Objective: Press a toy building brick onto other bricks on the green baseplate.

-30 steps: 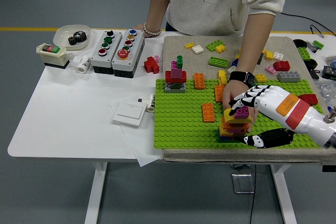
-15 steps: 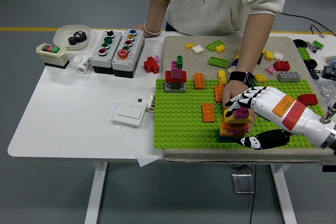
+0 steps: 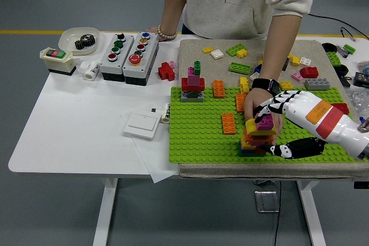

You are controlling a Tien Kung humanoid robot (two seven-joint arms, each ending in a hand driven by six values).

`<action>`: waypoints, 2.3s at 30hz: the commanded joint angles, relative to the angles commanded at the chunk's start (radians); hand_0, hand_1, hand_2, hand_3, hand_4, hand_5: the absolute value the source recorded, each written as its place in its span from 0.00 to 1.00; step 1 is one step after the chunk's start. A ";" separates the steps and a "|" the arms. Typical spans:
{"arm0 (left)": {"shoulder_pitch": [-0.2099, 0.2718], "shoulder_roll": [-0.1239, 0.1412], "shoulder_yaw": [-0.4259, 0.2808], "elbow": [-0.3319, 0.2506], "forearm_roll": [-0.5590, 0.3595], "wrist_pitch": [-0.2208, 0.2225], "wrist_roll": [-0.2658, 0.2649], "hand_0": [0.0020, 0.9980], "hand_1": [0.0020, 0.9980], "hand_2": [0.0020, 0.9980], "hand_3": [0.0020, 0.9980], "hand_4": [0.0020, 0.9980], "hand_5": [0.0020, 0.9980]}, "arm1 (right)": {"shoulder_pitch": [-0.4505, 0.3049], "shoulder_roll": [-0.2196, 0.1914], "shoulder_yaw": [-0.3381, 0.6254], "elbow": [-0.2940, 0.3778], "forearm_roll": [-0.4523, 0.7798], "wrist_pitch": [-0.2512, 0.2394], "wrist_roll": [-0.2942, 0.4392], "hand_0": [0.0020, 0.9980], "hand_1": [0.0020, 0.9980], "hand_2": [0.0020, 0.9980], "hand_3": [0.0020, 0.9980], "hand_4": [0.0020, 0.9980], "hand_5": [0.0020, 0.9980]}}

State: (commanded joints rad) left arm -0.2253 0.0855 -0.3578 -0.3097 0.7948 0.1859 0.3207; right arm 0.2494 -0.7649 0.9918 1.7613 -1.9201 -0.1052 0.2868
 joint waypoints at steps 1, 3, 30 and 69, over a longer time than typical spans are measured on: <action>0.000 0.000 -0.001 0.000 0.001 0.000 0.000 0.79 0.77 0.74 0.59 0.65 0.66 | -0.002 0.001 -0.001 -0.001 0.000 0.000 0.000 0.71 0.68 0.72 0.61 0.83 0.45; 0.000 0.000 -0.001 0.000 0.002 -0.001 0.001 0.79 0.77 0.74 0.59 0.65 0.66 | -0.002 0.002 -0.002 -0.006 0.000 0.000 0.001 0.71 0.68 0.72 0.61 0.83 0.45; 0.006 -0.002 -0.011 0.000 0.018 -0.003 0.004 0.79 0.77 0.74 0.59 0.65 0.66 | -0.011 0.007 -0.014 -0.040 0.002 0.001 0.002 0.71 0.67 0.72 0.61 0.83 0.45; 0.001 -0.001 -0.006 -0.001 0.011 -0.004 0.003 0.79 0.77 0.74 0.59 0.65 0.66 | -0.048 0.003 -0.001 0.018 -0.012 -0.011 0.002 0.71 0.68 0.72 0.61 0.83 0.45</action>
State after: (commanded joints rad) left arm -0.2238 0.0841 -0.3639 -0.3110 0.8057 0.1822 0.3234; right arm 0.2013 -0.7614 0.9909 1.7790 -1.9317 -0.1165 0.2884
